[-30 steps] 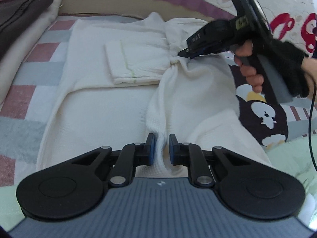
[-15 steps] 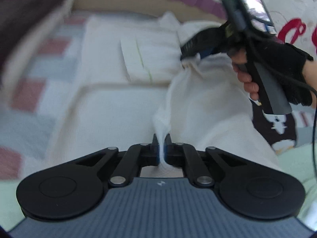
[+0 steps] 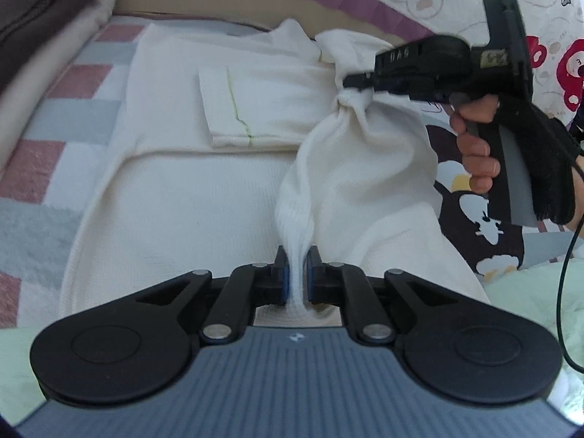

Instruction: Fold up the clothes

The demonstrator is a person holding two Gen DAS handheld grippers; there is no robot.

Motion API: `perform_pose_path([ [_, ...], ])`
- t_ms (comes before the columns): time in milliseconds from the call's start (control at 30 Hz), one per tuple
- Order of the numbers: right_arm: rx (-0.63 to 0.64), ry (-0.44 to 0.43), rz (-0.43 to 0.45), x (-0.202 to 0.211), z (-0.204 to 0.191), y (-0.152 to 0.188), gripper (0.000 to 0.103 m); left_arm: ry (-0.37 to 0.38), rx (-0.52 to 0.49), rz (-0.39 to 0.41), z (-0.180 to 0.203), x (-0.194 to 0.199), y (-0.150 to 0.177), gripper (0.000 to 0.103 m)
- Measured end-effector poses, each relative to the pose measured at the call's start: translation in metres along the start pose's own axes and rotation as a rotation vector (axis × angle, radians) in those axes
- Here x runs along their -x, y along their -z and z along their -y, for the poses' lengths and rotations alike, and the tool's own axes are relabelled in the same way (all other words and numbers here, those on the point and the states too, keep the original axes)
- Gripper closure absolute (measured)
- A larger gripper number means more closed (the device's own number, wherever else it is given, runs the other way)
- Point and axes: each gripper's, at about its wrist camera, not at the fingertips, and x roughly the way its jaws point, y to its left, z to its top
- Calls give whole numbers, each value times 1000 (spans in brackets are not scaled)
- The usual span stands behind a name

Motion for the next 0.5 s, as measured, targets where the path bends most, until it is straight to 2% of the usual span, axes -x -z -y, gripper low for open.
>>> perform_pose_path([
  [67,-15,-49,15,3,-5,-5,94,-4,-24,55,3,12,1,100],
  [167,-40,-119,23,6,-21,-17,94,30,46,172,-3,47,2,100],
  [233,-34,-183,34,6,-39,-26,94,-15,71,217,-5,71,7,100],
  [367,19,-269,1,-14,-90,-38,94,-112,127,195,-24,95,13,100],
  [500,110,-282,-95,-60,-130,-29,94,-245,187,113,-46,95,27,100],
])
